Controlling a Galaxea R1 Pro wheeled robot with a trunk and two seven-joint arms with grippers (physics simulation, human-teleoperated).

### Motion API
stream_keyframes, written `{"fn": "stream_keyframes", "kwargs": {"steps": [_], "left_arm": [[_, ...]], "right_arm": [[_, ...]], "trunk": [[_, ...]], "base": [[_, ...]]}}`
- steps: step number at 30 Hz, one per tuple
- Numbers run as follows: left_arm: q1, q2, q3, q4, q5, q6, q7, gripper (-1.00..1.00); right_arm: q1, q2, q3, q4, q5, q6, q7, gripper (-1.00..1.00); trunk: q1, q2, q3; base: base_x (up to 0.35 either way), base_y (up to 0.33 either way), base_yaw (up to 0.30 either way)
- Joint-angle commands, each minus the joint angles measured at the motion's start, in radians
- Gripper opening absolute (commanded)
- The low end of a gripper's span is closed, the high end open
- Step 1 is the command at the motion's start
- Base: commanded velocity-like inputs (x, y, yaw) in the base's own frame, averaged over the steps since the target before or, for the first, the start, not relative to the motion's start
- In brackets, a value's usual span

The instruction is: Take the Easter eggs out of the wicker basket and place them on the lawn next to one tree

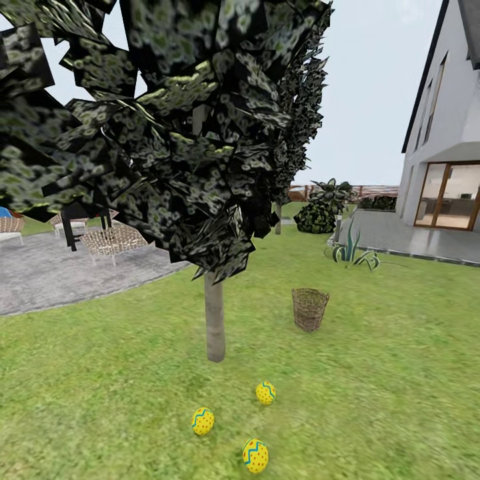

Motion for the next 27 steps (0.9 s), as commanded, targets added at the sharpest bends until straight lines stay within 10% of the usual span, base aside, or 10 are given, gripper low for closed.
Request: {"fn": "stream_keyframes", "kwargs": {"steps": [1,27], "left_arm": [[-0.001,0.001,0.002,0.002,0.011,0.003,-0.004,1.0],[-0.001,0.007,0.007,0.0,0.013,0.009,0.0,1.0]], "right_arm": [[-0.001,0.0,0.002,0.001,0.0,0.002,-0.002,1.0],[-0.001,-0.009,0.0,-0.003,0.0,0.0,-0.002,1.0]], "trunk": [[0.0,-0.001,0.0],[0.0,-0.001,0.0]], "base": [[0.0,0.0,0.0],[0.0,0.0,0.0]]}}
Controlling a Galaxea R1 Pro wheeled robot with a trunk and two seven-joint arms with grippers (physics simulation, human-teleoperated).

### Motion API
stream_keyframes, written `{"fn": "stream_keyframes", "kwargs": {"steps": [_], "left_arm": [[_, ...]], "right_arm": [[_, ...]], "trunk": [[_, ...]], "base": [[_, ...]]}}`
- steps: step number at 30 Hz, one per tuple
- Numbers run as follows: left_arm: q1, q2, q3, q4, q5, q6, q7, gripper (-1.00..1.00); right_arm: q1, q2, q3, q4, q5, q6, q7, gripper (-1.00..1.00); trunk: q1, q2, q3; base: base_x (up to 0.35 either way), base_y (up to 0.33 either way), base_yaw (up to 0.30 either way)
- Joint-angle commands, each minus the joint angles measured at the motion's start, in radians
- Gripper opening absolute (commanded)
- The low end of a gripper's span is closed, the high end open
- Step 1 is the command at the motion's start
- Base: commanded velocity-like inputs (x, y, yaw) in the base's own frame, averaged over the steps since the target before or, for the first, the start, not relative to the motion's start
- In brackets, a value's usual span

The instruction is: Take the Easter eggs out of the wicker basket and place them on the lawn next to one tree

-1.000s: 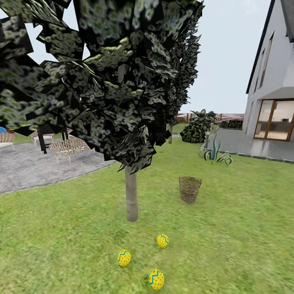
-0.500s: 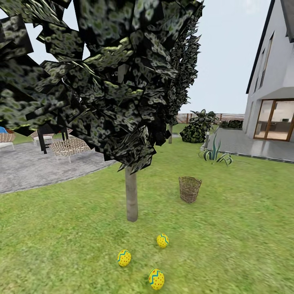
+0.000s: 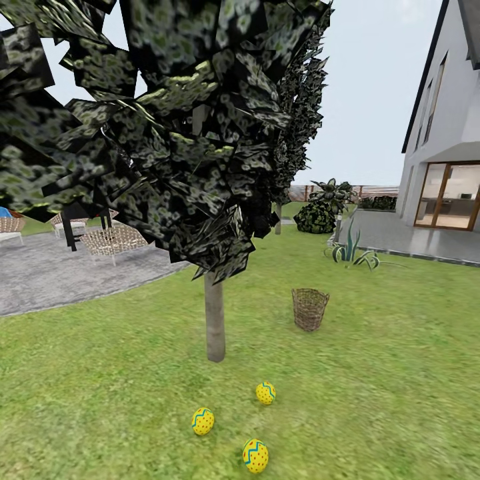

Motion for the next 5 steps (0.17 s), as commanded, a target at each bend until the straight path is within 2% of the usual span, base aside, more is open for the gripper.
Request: {"fn": "stream_keyframes", "kwargs": {"steps": [1,5], "left_arm": [[-0.001,0.0,0.002,0.002,0.011,0.003,-0.004,1.0],[-0.001,0.001,0.002,0.002,0.012,0.003,-0.004,1.0]], "right_arm": [[-0.001,0.0,0.002,0.002,0.0,0.002,-0.002,1.0],[-0.001,0.0,0.002,0.002,0.0,0.002,-0.003,1.0]], "trunk": [[0.0,-0.001,0.0],[0.0,-0.001,0.0]], "base": [[0.0,0.0,0.0],[0.0,0.0,0.0]]}}
